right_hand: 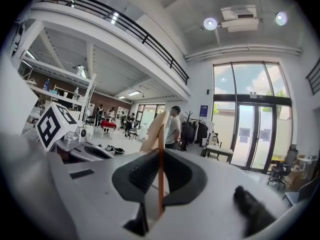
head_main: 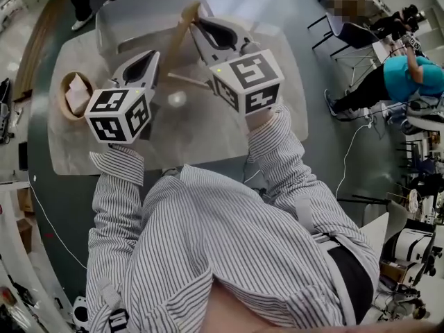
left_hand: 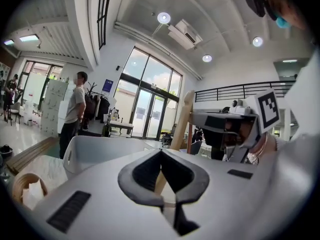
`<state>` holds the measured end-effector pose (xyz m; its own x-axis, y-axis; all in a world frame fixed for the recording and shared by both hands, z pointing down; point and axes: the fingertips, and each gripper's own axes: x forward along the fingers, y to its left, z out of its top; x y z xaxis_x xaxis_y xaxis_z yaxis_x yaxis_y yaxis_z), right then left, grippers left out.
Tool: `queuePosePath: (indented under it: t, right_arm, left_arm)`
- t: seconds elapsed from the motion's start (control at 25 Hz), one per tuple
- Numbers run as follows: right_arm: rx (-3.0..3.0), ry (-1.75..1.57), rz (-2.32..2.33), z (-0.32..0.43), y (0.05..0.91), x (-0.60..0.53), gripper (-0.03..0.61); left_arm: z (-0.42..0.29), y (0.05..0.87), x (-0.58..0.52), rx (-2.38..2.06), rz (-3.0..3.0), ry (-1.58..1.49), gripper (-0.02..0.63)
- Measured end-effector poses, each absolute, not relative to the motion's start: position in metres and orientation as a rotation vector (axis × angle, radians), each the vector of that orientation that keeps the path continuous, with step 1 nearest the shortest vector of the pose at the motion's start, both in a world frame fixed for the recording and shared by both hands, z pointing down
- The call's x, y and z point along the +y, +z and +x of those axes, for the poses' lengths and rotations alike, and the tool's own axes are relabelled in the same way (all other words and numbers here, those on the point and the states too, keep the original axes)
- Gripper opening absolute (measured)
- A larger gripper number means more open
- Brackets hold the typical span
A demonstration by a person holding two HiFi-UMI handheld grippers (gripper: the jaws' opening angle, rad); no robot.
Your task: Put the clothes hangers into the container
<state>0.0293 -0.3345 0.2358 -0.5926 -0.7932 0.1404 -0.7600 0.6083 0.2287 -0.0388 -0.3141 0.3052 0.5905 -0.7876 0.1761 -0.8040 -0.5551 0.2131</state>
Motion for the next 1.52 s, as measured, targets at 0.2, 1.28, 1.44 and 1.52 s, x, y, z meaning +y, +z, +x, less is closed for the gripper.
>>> queuePosePath:
  t: [0.2,1.28,1.44,1.52]
  right_arm:
    - [-2.612,-0.221,1.334,0.035,0.222,-0.337,0.034]
    - [-2.647,-0.475,1.414,0.036,0.087,-0.378,0.034]
    - [-2.668,-0.504,1.399,0.026,0.066,-0.383,0.034]
    - [-2.675,-0.508,1.388,0.020,0.059,-0.386,0.034]
  left_arm:
    - [-0.033,0.290,-0.318,-1.224,2.582,0.030,0.011]
    - [-0.030,0.202,-0.363,-1.238,2.802,0.053,0.011]
    - [-0.037,0.191,-0.368,-1.249,2.813,0.047,0.011]
    - [-0.042,0.188,-0.370,-1.254,2.808,0.043,0.011]
